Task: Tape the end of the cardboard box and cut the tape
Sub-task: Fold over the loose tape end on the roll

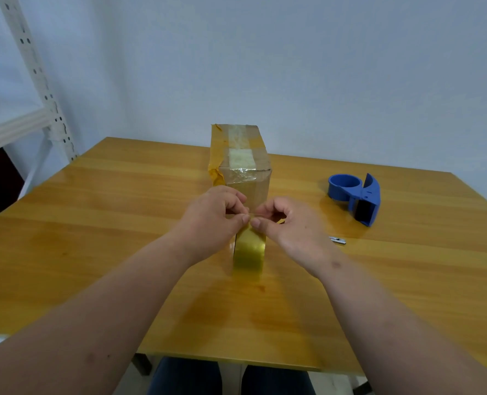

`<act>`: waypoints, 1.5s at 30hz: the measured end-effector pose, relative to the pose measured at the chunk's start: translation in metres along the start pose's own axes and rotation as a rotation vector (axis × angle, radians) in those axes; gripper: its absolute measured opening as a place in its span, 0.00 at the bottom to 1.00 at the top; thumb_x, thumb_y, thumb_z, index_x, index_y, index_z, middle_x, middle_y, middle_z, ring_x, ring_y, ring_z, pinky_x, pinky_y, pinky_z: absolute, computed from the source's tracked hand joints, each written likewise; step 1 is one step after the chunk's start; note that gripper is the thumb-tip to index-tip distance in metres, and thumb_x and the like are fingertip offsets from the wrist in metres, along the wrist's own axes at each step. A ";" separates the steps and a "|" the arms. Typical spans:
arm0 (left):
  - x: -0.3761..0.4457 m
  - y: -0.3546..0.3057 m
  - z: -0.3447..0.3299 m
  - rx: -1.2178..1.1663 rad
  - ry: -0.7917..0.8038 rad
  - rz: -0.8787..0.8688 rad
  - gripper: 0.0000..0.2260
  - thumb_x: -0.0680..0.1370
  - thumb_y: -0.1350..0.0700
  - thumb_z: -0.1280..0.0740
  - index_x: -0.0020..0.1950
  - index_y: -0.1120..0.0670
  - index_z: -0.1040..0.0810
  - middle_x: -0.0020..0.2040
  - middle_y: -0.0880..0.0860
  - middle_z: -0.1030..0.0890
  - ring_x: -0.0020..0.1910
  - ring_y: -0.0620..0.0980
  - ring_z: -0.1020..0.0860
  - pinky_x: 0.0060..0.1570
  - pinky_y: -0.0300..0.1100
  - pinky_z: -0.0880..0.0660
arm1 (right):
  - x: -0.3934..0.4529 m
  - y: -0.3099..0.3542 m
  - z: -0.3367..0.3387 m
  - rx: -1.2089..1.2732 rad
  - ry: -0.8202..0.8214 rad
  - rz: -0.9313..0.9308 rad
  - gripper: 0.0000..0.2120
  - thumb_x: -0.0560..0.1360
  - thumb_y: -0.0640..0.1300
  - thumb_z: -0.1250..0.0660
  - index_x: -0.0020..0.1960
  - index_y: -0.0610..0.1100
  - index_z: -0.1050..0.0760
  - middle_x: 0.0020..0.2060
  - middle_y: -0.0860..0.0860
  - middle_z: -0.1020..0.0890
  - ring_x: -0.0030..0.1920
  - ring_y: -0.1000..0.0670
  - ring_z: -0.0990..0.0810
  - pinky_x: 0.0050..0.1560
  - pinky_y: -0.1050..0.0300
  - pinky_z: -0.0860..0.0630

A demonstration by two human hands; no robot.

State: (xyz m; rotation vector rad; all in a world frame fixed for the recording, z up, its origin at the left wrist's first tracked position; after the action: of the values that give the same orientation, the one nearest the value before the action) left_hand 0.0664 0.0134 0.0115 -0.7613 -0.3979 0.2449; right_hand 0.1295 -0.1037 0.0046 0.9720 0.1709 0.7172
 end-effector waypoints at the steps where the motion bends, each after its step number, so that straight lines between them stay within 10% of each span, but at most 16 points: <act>1: 0.000 0.000 0.000 0.001 0.002 -0.006 0.04 0.74 0.56 0.31 0.39 0.51 0.20 0.53 0.43 0.24 0.49 0.38 0.24 0.44 0.25 0.32 | 0.001 0.000 -0.001 -0.028 0.005 0.008 0.07 0.74 0.45 0.29 0.47 0.42 0.20 0.46 0.46 0.18 0.43 0.51 0.23 0.39 0.63 0.28; 16: 0.001 -0.002 -0.011 0.092 0.017 -0.111 0.04 0.77 0.56 0.35 0.41 0.50 0.26 0.51 0.45 0.26 0.46 0.41 0.26 0.43 0.29 0.33 | 0.001 0.007 -0.014 -0.298 -0.003 0.208 0.06 0.79 0.45 0.38 0.43 0.46 0.30 0.43 0.50 0.27 0.43 0.51 0.30 0.42 0.60 0.34; 21: -0.001 0.009 -0.007 -0.259 0.047 0.023 0.19 0.73 0.58 0.30 0.62 0.45 0.25 0.55 0.44 0.26 0.51 0.38 0.20 0.50 0.33 0.24 | -0.004 0.015 -0.008 -0.304 -0.096 0.301 0.05 0.77 0.42 0.36 0.43 0.44 0.27 0.41 0.50 0.24 0.43 0.50 0.28 0.42 0.55 0.31; 28: 0.001 0.007 -0.002 -0.029 0.017 0.005 0.04 0.73 0.55 0.30 0.39 0.53 0.19 0.47 0.46 0.20 0.47 0.44 0.22 0.47 0.41 0.24 | -0.005 0.013 -0.001 -0.238 -0.162 0.256 0.07 0.76 0.43 0.33 0.51 0.44 0.18 0.44 0.51 0.19 0.47 0.54 0.25 0.46 0.64 0.33; 41: -0.006 0.003 -0.001 -0.018 -0.050 0.005 0.04 0.74 0.54 0.32 0.39 0.49 0.22 0.41 0.44 0.19 0.39 0.36 0.23 0.35 0.25 0.31 | -0.007 0.012 0.000 -0.264 -0.203 0.291 0.07 0.76 0.45 0.33 0.42 0.43 0.20 0.40 0.51 0.21 0.42 0.51 0.24 0.42 0.58 0.29; 45: -0.007 0.002 0.004 -0.031 -0.060 0.029 0.06 0.74 0.52 0.32 0.38 0.51 0.20 0.39 0.49 0.17 0.38 0.45 0.22 0.36 0.38 0.27 | -0.007 0.009 0.000 -0.164 -0.150 0.252 0.09 0.76 0.47 0.33 0.43 0.44 0.17 0.41 0.51 0.18 0.44 0.53 0.22 0.45 0.60 0.27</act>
State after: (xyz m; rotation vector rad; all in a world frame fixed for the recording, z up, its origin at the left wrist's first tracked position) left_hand 0.0577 0.0151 0.0108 -0.7920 -0.4489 0.2895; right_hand 0.1198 -0.1052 0.0109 0.8941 -0.1427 0.8714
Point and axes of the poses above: each hand's wrist, its own x-axis towards the middle knuckle, its own z-axis out of the back of the hand, y = z × x, the point moved 10 cm from there along x, towards the middle knuckle
